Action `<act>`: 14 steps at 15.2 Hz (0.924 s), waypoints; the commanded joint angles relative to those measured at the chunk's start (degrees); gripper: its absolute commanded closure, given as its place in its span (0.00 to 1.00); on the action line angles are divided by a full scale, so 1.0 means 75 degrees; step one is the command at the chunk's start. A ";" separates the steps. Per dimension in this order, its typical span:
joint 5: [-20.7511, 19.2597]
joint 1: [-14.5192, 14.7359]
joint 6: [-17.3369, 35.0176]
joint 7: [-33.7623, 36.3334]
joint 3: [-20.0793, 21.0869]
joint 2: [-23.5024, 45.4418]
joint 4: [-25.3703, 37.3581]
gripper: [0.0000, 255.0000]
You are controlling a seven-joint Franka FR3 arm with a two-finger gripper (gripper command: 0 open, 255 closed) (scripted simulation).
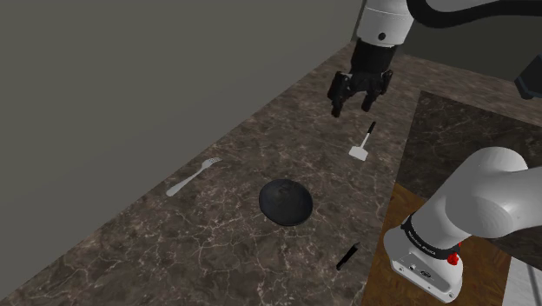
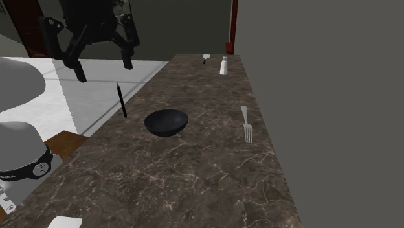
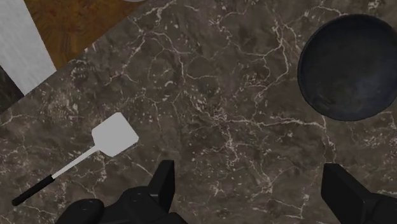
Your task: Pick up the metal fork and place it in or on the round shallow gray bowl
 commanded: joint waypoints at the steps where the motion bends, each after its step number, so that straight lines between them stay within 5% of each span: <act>1: 0.0284 -0.0006 0.0324 0.0643 0.0367 0.0222 -0.0085 0.00; 8: 0.1005 -0.0137 0.1430 0.2822 0.1695 0.1535 0.0257 0.00; 14: 0.1053 -0.0442 0.2414 0.4765 0.2783 0.3125 0.1007 0.00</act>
